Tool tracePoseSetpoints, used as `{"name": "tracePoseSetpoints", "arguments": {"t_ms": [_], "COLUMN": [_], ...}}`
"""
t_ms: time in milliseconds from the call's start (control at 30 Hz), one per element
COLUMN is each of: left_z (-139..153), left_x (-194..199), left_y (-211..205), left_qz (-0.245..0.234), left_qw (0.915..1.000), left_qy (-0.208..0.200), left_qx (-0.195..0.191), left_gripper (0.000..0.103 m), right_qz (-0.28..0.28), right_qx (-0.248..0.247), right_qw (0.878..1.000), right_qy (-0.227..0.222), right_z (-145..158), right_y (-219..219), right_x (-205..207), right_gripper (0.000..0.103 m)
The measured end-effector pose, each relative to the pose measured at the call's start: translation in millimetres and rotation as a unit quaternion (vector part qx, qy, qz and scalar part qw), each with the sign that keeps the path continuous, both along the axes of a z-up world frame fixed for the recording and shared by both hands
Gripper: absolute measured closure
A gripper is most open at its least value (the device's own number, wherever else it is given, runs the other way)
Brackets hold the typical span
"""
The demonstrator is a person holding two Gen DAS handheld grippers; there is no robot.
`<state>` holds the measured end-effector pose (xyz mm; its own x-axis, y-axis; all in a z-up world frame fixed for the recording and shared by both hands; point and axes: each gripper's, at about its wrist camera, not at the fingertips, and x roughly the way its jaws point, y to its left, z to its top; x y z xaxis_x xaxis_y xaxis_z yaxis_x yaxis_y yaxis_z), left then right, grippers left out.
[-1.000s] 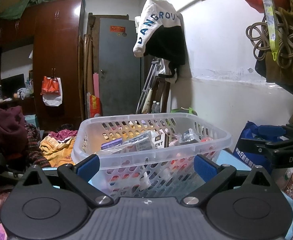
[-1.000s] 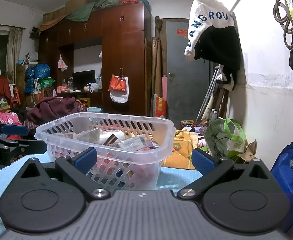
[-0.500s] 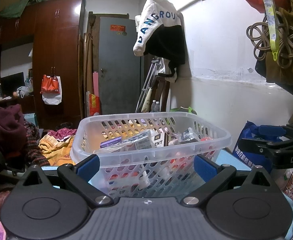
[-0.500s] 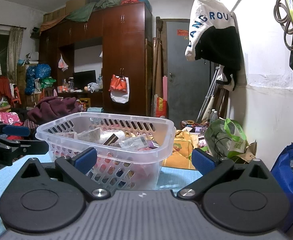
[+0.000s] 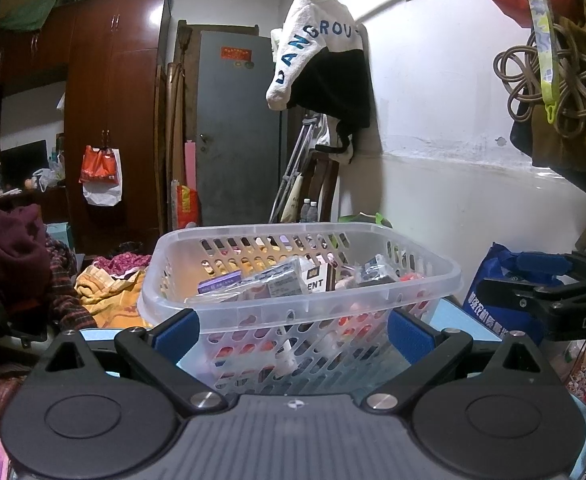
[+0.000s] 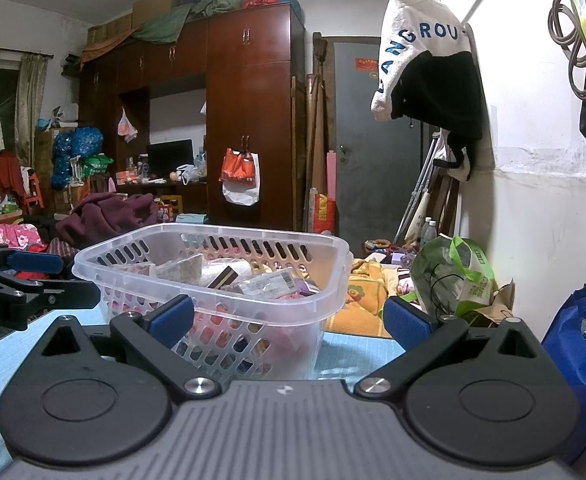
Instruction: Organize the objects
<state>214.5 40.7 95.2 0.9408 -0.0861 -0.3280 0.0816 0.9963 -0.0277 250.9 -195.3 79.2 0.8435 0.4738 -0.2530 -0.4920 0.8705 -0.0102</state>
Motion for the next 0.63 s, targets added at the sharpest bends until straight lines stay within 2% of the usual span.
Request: {"name": "tracePoseSetpoints", "arguments": {"t_ms": [633], "left_z": [-1.7], "left_x": [-1.4], "left_y": [-4.2], "left_qz": [-0.005], "left_qw": [1.0], "left_qy": [-0.007], "left_qx": [0.002], "left_gripper": [0.002], "right_qz": [0.0], "right_qx": [0.002], "right_qw": [1.0], "right_qy": [0.004], "right_z": [-4.6], "right_y": [0.9], "right_x": [-2.4], "right_gripper": [0.0]}}
